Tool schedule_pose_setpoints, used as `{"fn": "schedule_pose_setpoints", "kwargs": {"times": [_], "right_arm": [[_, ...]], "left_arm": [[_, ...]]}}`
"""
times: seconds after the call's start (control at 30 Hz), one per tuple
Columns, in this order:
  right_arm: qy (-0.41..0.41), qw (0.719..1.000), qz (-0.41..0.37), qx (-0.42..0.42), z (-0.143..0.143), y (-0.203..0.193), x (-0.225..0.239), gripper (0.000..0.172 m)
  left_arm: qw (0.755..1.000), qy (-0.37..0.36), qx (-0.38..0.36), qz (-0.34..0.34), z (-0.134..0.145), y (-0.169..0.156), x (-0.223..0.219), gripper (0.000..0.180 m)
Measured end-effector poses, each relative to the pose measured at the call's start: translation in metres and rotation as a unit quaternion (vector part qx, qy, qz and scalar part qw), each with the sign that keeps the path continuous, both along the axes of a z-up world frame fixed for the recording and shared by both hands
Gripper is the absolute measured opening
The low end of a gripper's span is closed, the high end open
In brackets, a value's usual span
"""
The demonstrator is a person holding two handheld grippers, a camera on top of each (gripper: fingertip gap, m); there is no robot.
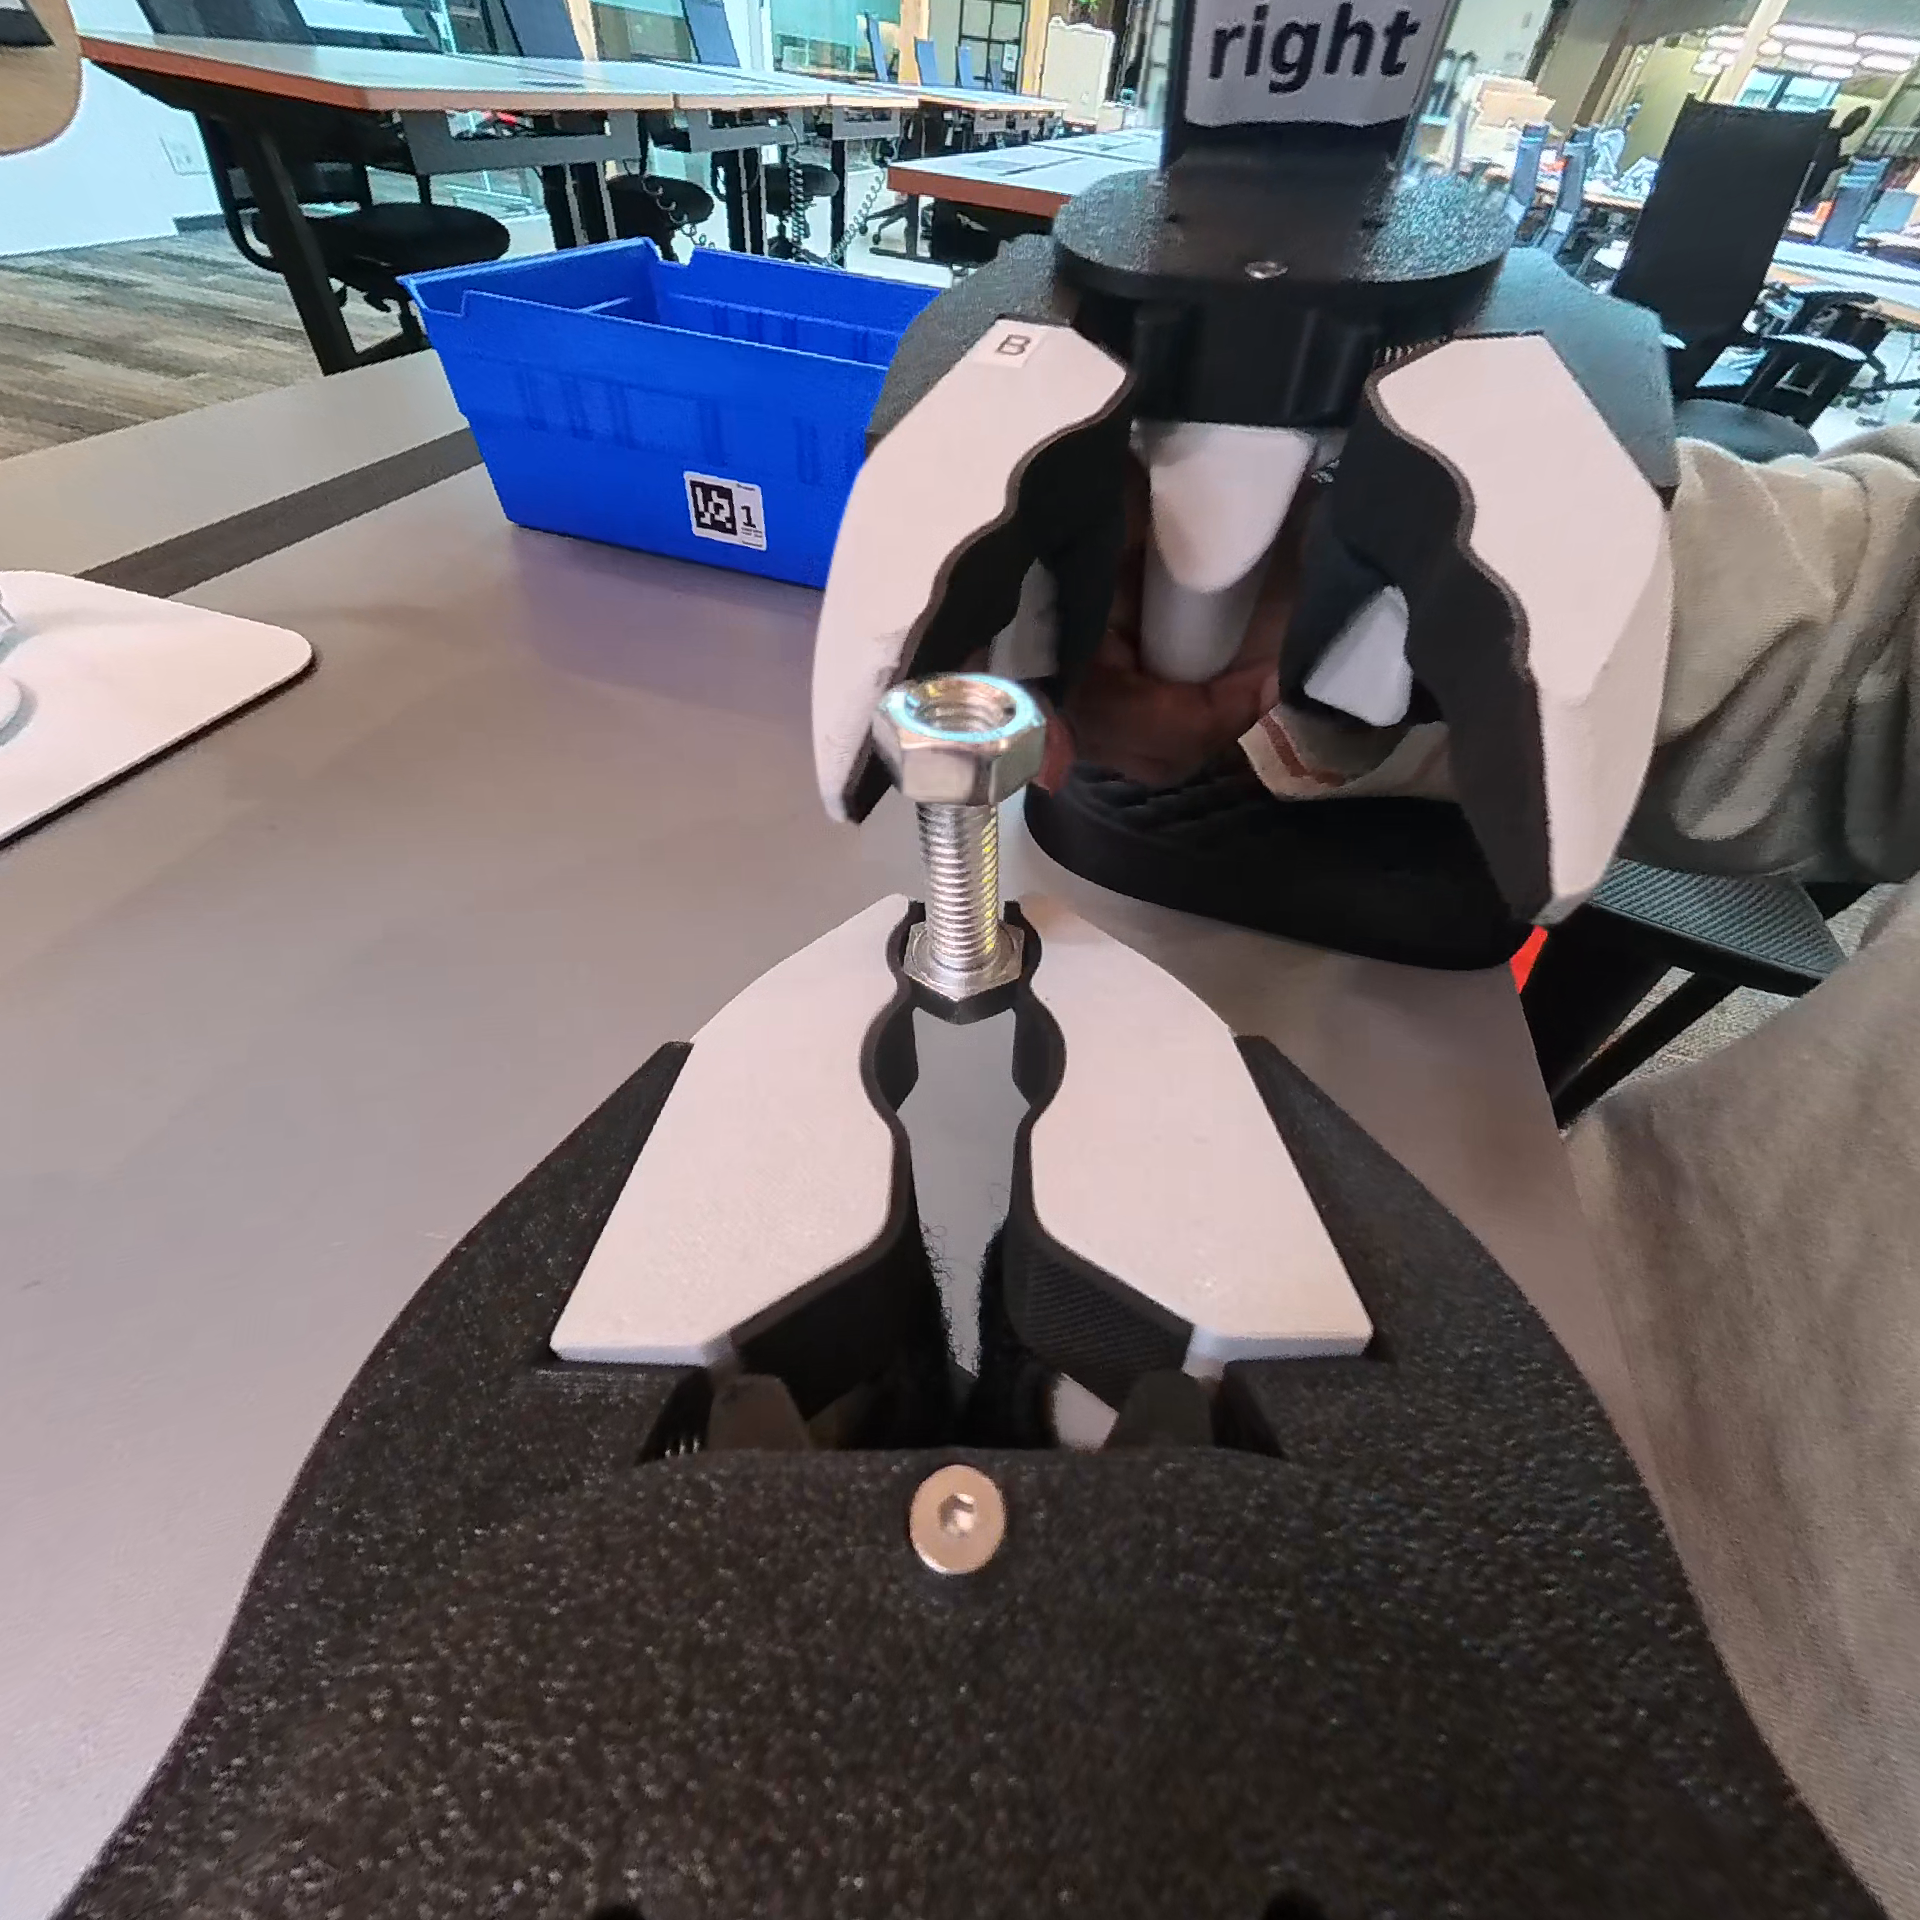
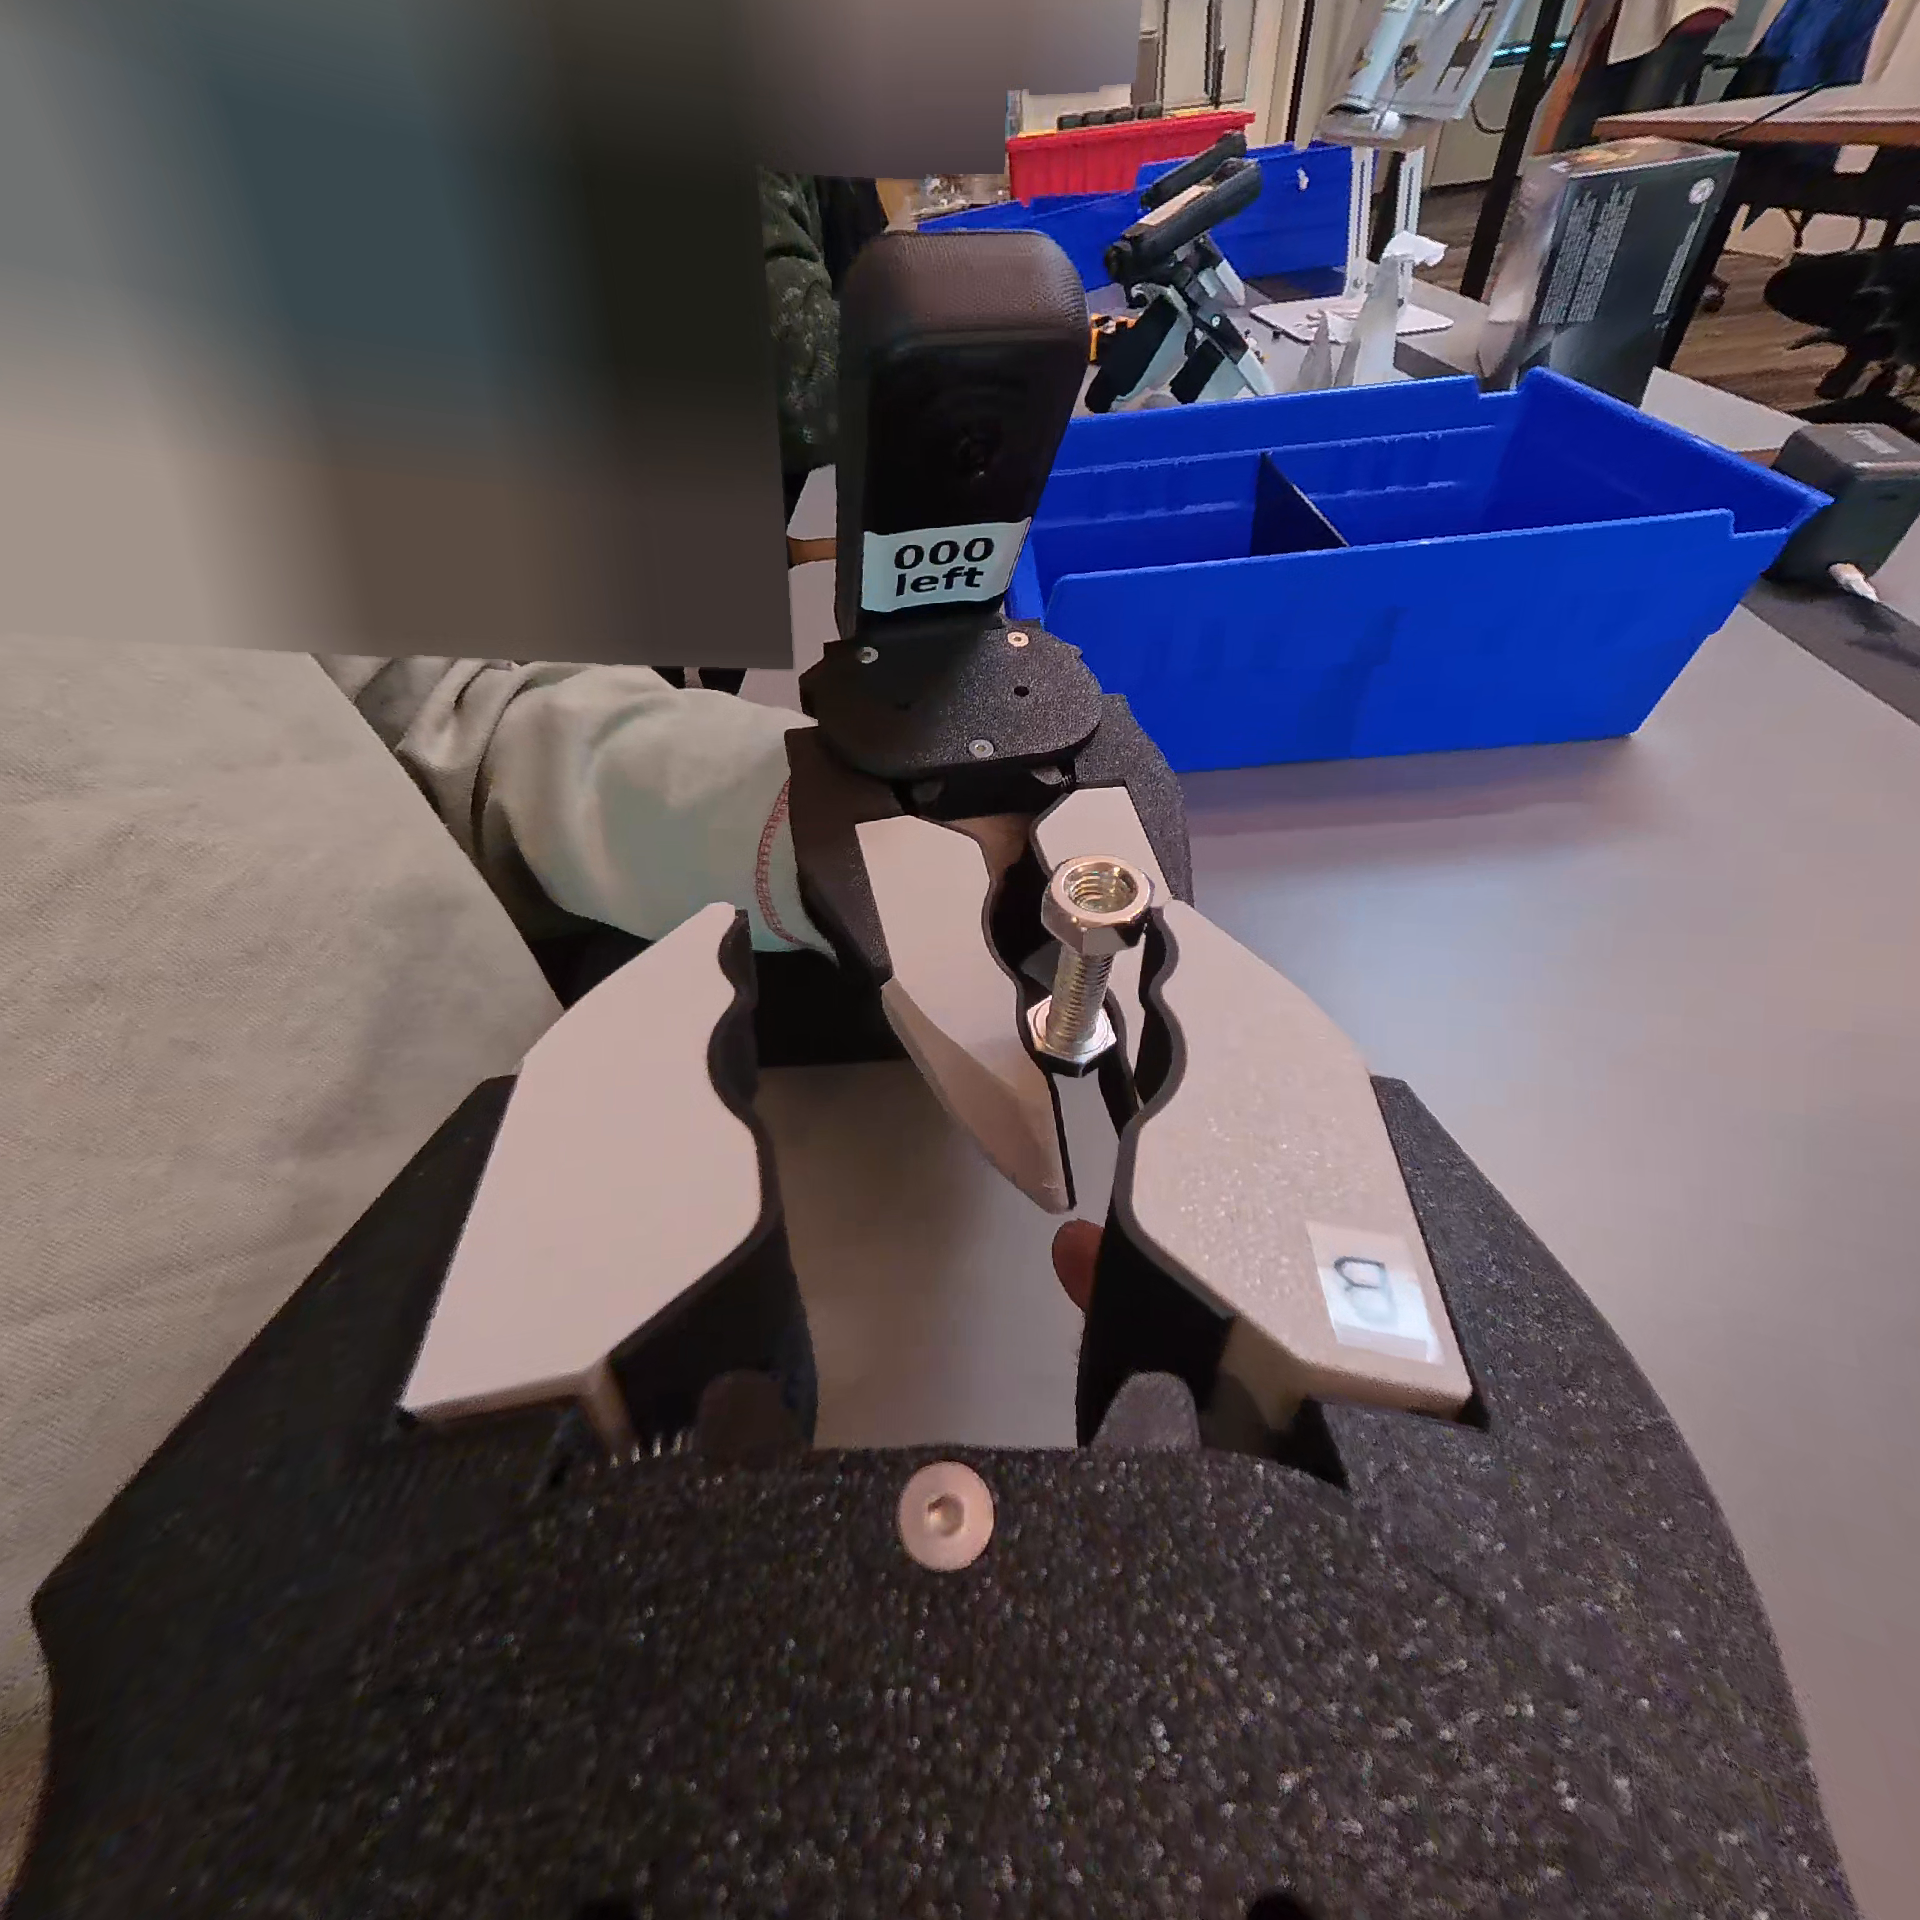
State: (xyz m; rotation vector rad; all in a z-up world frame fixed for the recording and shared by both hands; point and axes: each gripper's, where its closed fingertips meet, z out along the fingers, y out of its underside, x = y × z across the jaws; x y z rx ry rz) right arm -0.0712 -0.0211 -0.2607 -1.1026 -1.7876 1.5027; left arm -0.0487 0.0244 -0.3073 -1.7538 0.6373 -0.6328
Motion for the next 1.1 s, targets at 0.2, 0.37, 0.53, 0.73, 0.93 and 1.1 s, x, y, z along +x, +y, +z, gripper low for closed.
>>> {"fn": "schedule_pose_setpoints", "kwargs": {"times": [0.2, 0.37, 0.53, 0.73, 0.93, 1.1], "right_arm": [[-0.010, 1.000, -0.013, 0.003, -0.002, 0.005, 0.008, 0.069], [0.019, 1.000, -0.018, -0.001, 0.008, 0.008, 0.004, 0.071], [0.011, 1.000, -0.008, 0.010, 0.002, 0.002, 0.001, 0.070], [0.008, 1.000, -0.018, 0.009, 0.004, 0.005, 0.012, 0.065], [0.021, 0.999, -0.027, 0.011, 0.005, 0.008, 0.008, 0.069], [0.023, 0.999, -0.020, 0.021, 0.003, 0.002, 0.002, 0.070]], "left_arm": [[1.000, -0.002, -0.002, 0.000, 0.000, 0.000, 0.000, 0.014], [1.000, 0.006, -0.003, -0.009, -0.002, -0.001, 0.002, 0.014], [1.000, 0.005, -0.006, -0.007, -0.002, 0.000, 0.002, 0.013], [1.000, -0.001, -0.008, -0.002, -0.002, 0.001, 0.000, 0.013], [1.000, 0.010, -0.005, -0.005, -0.003, 0.000, 0.002, 0.014], [1.000, 0.015, -0.007, -0.004, -0.005, 0.000, 0.002, 0.014]]}}
